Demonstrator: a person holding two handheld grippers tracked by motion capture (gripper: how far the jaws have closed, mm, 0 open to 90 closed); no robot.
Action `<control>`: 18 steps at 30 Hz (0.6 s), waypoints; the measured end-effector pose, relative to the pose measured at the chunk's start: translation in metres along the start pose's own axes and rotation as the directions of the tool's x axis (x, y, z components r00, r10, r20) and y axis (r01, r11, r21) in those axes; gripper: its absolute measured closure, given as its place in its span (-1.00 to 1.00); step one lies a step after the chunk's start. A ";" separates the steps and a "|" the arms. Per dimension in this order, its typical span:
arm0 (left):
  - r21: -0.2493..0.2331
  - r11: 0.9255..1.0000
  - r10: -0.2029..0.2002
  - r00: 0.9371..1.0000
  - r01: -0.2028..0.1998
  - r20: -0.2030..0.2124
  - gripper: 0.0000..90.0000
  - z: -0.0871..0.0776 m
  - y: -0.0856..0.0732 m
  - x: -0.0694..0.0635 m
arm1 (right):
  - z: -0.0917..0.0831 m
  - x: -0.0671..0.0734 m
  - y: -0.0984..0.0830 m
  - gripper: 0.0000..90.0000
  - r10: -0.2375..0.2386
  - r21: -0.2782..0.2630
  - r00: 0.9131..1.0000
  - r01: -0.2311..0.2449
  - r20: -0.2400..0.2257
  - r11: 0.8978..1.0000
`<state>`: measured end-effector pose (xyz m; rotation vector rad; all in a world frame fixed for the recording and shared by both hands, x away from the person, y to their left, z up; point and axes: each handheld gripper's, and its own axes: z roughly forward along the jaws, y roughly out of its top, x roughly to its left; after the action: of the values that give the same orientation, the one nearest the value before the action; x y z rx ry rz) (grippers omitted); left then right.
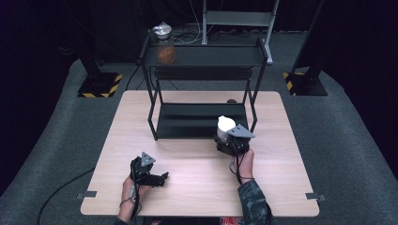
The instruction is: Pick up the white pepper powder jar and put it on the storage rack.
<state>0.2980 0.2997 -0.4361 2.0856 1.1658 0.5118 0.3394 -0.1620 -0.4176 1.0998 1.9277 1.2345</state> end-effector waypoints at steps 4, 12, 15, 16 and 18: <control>0.001 1.000 -0.002 1.000 0.002 0.003 -0.99 0.000 0.000 0.001 | -0.004 -0.003 0.002 -0.34 0.010 -0.005 1.000 -0.010 0.015 1.000; 0.000 1.000 -0.001 1.000 0.001 0.002 -0.99 0.000 0.000 0.000 | -0.013 -0.006 0.009 -0.34 0.001 -0.007 0.999 -0.001 0.038 1.000; 0.000 1.000 0.000 1.000 0.000 0.003 -0.99 0.000 0.000 0.000 | -0.017 -0.008 0.012 -0.34 -0.005 -0.010 0.999 0.005 0.045 1.000; -0.001 1.000 0.001 1.000 -0.001 0.001 -0.99 0.000 0.000 0.000 | -0.018 -0.009 0.013 -0.34 -0.005 -0.012 0.999 0.005 0.051 1.000; -0.001 1.000 0.003 1.000 -0.003 -0.001 -0.99 0.000 0.000 -0.001 | -0.020 -0.010 0.015 -0.34 -0.001 -0.018 0.998 0.002 0.059 1.000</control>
<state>0.2975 0.2994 -0.4362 2.0871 1.1625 0.5150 0.3327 -0.1764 -0.3957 1.1132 1.8700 1.2028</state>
